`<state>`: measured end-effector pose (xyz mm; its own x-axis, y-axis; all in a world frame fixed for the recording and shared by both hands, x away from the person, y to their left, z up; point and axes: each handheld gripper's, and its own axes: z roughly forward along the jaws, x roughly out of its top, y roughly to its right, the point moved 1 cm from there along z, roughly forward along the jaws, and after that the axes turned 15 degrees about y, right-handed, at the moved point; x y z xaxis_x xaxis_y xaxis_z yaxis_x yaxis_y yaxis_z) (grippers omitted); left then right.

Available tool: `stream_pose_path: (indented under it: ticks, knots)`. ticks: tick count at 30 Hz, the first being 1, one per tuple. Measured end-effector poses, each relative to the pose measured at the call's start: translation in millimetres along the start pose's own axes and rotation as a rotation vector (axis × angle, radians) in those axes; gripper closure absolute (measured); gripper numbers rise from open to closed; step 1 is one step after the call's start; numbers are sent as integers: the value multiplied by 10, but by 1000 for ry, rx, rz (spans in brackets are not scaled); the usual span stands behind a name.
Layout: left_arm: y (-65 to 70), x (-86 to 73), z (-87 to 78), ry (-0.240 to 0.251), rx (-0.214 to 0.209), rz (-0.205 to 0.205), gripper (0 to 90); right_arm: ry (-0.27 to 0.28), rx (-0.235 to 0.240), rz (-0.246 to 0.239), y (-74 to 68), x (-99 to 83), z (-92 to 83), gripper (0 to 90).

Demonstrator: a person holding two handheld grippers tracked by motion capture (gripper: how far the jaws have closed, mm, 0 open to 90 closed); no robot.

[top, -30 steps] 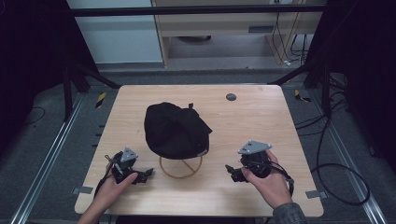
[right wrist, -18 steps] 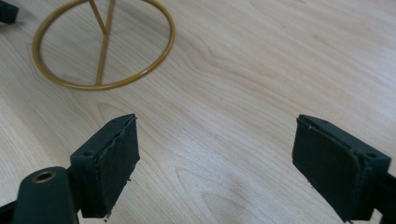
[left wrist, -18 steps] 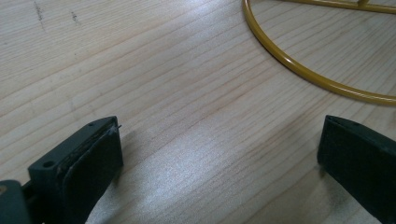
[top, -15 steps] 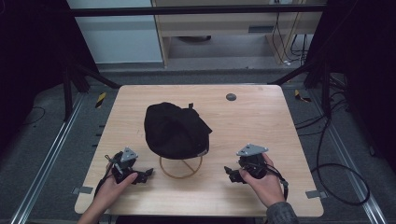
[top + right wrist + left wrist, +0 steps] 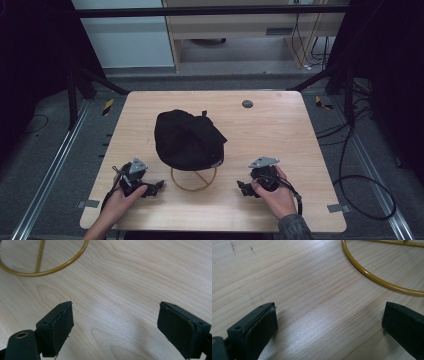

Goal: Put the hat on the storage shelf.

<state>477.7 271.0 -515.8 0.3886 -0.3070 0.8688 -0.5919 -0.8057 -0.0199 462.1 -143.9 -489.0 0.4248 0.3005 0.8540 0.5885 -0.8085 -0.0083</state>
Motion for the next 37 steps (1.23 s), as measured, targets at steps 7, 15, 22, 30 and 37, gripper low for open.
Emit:
stream_pose_path:
  ticks: [7, 15, 22, 30, 37]
  knots:
    - [0, -1, -1, 0, -1, 0, 0, 18, -44, 41, 58, 9, 148, 130]
    - [1, -2, -3, 0, -2, 1, 0, 18, -92, 53, 115, -30, 260, 118]
    - [0, -2, -4, 0, -3, 1, 0, 16, -121, 56, 121, -80, 354, 80]
    - [0, -5, -8, 0, -5, 2, 0, 49, -159, 78, 122, -114, 385, 21]
    - [0, -5, -8, 0, -4, 3, 0, 51, -161, 75, 114, -127, 368, 21]
